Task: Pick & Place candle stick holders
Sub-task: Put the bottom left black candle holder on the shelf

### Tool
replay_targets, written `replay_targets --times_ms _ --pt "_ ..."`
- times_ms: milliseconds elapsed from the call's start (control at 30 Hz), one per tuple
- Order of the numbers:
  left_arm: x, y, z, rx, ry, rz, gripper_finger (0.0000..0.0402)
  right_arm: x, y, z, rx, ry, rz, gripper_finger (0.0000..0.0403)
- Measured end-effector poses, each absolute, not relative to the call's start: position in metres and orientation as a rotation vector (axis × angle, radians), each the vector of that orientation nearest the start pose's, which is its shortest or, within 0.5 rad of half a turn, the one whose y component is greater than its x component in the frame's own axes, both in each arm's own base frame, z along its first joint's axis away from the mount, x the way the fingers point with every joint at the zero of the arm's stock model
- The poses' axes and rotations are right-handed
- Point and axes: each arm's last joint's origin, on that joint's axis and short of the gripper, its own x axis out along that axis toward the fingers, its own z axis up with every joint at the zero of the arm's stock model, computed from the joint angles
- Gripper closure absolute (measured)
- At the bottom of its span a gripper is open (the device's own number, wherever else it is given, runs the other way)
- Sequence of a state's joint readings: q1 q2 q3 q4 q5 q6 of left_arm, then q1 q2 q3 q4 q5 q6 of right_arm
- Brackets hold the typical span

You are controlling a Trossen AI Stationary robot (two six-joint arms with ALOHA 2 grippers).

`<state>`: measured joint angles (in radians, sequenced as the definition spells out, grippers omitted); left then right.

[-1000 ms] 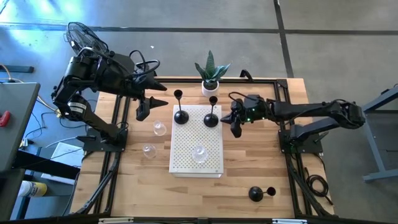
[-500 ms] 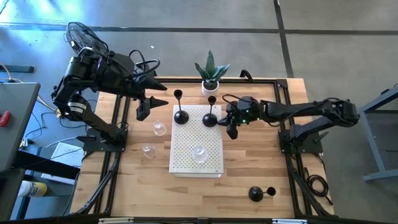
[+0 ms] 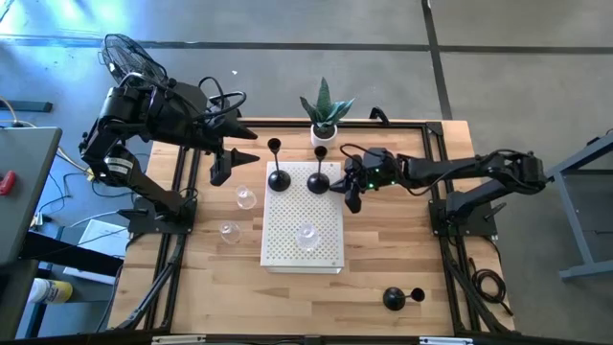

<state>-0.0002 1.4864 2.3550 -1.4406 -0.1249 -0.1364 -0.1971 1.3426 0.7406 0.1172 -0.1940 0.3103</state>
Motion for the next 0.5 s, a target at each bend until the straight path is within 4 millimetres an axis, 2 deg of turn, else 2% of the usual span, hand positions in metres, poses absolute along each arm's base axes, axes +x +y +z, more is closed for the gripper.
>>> replay_targets --times_ms 500 --pt "0.1915 0.0035 0.5402 -0.098 0.561 0.158 0.0152 0.2769 -0.0556 0.2289 0.404 0.442 -0.073 0.0403"
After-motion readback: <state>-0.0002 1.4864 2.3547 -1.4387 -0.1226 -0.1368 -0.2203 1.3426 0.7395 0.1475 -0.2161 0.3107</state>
